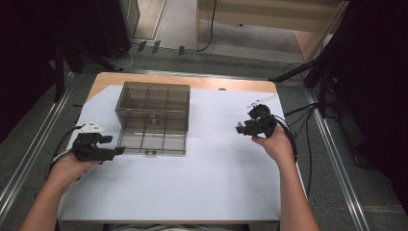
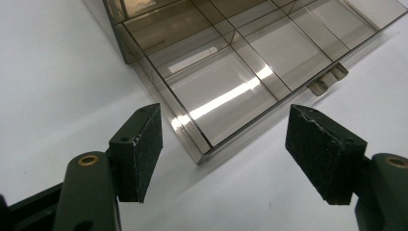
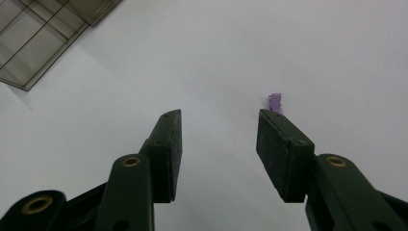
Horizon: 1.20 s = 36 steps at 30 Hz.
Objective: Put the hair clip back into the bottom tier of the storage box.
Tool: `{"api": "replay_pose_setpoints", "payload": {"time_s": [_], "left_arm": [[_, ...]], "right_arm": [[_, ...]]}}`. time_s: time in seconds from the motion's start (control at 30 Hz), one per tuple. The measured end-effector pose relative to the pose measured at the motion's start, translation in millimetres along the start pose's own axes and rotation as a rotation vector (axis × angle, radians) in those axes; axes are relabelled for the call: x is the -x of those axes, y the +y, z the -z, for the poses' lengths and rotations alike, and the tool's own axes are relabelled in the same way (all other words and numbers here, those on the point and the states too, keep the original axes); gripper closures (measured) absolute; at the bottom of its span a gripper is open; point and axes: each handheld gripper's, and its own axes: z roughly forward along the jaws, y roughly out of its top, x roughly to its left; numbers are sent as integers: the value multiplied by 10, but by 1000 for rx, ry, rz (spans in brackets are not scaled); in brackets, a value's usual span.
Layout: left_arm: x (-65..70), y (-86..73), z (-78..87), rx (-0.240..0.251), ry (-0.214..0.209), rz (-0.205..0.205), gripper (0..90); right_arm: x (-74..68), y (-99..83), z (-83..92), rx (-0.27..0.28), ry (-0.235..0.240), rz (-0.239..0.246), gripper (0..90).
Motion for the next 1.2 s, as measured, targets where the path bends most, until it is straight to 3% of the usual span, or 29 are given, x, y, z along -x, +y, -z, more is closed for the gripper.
{"api": "replay_pose_setpoints", "payload": {"time_s": [0.37,1.2], "left_arm": [[5,-42,29,-7,8,-1,301],[14,-111,83,-11,15,4,300]], "right_arm": [[152,-6,-23,-18,-4,-27,553],[295,84,-401,-147,-68,-1,593]]}}
